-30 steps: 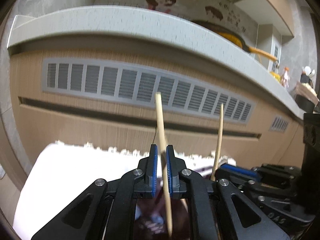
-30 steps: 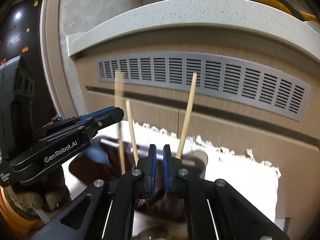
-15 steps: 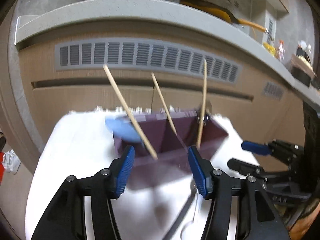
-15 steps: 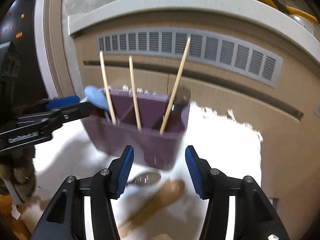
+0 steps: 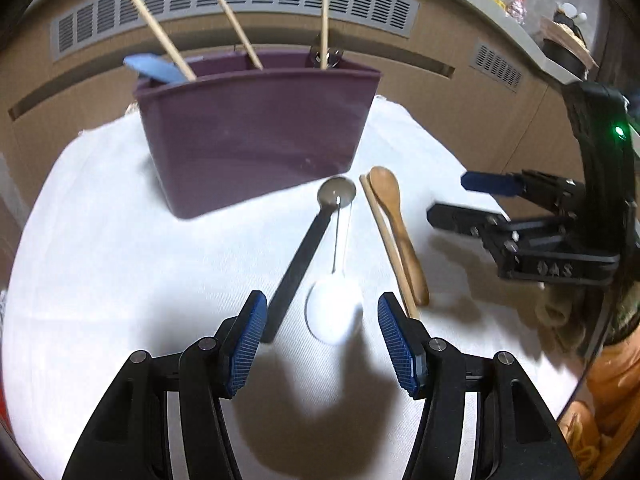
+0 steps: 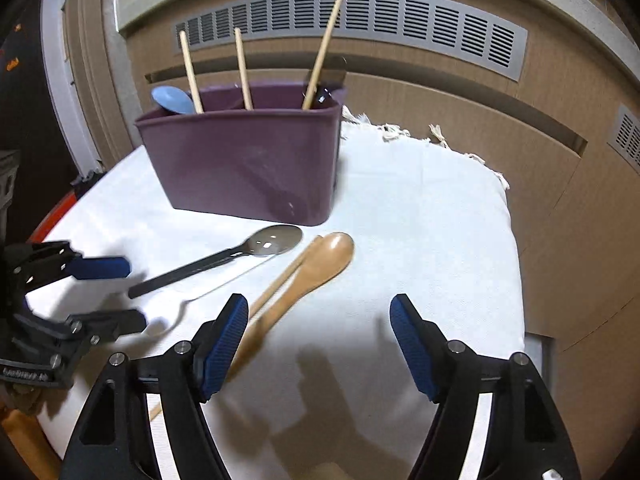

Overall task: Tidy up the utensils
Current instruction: 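Grasp the wooden spoon by its handle with the right gripper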

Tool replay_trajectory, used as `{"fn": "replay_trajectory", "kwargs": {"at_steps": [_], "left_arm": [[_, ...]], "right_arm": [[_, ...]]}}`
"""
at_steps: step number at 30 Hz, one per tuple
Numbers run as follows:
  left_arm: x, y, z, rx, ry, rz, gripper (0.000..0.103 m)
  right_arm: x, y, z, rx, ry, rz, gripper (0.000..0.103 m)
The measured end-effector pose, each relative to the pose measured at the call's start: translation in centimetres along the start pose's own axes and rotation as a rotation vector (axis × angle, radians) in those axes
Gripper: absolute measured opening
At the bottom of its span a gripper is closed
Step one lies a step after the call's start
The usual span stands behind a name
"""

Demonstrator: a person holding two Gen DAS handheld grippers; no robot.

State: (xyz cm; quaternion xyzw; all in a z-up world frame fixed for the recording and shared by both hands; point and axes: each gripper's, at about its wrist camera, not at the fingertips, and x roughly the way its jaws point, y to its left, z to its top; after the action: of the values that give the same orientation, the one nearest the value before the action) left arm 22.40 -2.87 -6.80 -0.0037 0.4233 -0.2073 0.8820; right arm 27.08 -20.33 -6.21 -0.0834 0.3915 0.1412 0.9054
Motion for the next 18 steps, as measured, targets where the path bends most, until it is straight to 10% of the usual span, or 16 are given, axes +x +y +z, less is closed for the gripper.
{"fn": "replay_trajectory", "kwargs": {"at_steps": [5,9,18], "left_arm": [[-1.0,0.3,-0.3,-0.031,-0.020,0.044,0.060],[-2.0,0.5,-0.7,-0.020,-0.043,0.080,0.066],[-2.2,1.2,-1.0,-0.054,-0.029,0.056,0.069]], "right_arm": [[3.0,-0.5,2.0,0.041,0.041,-0.044,0.069],[5.3,-0.1,2.8,0.057,0.094,-0.028,0.048],[7.0,-0.2,3.3,0.081,0.148,-0.009,0.047]]}}
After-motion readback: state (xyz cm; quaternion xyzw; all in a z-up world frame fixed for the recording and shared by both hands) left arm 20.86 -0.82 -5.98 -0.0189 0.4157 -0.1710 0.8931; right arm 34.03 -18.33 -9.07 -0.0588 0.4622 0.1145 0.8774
